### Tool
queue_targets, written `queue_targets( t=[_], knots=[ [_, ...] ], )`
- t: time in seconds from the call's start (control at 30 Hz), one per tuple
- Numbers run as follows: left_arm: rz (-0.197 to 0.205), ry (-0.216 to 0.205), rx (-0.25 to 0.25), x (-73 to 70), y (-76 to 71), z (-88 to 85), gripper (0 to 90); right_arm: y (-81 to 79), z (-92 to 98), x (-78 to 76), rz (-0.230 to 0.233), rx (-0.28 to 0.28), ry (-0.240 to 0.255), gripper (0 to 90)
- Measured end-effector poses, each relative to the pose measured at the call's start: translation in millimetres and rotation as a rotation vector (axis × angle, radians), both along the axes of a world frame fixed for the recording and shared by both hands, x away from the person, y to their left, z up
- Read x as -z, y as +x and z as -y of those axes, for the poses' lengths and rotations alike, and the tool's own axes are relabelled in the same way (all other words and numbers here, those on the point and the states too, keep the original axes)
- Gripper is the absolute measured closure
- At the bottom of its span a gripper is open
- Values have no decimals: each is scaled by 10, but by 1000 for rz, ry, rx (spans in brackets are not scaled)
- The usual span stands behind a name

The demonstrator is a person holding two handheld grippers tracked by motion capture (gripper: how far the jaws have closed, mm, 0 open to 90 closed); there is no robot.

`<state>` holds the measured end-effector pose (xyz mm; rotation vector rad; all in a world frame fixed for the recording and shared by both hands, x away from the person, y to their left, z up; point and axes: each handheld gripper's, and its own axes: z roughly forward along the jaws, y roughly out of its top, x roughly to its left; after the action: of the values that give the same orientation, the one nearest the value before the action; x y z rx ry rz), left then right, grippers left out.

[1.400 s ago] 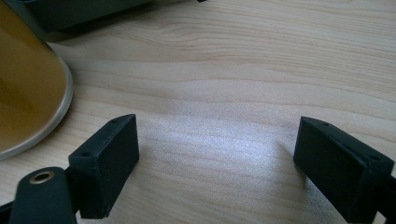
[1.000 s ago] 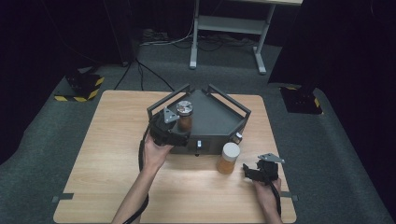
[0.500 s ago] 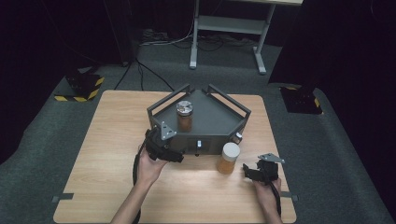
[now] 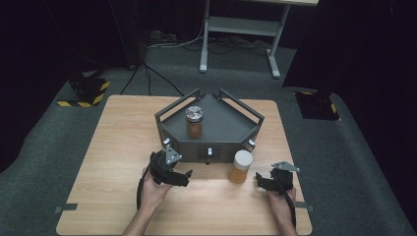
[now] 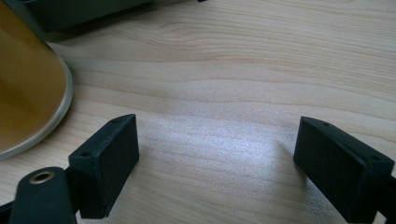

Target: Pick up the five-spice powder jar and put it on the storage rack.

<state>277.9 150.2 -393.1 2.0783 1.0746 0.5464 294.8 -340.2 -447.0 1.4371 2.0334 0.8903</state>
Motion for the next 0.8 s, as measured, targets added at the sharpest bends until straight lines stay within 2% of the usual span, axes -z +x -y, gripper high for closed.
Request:
queue_targets(
  t=[0.1,0.53,0.67,0.77,0.8],
  knots=[
    [-20,-11,-10,90,-8,-23,4,0,0,0,0,0,0,140],
    [-78,9,-43,425,2,24,4,0,0,0,0,0,0,140],
    [-89,39,-56,487,14,36,4,0,0,0,0,0,0,140],
    [-89,40,-67,505,12,23,4,0,0,0,0,0,0,140],
    [-91,29,-76,521,12,-5,4,0,0,0,0,0,0,140]
  ],
)
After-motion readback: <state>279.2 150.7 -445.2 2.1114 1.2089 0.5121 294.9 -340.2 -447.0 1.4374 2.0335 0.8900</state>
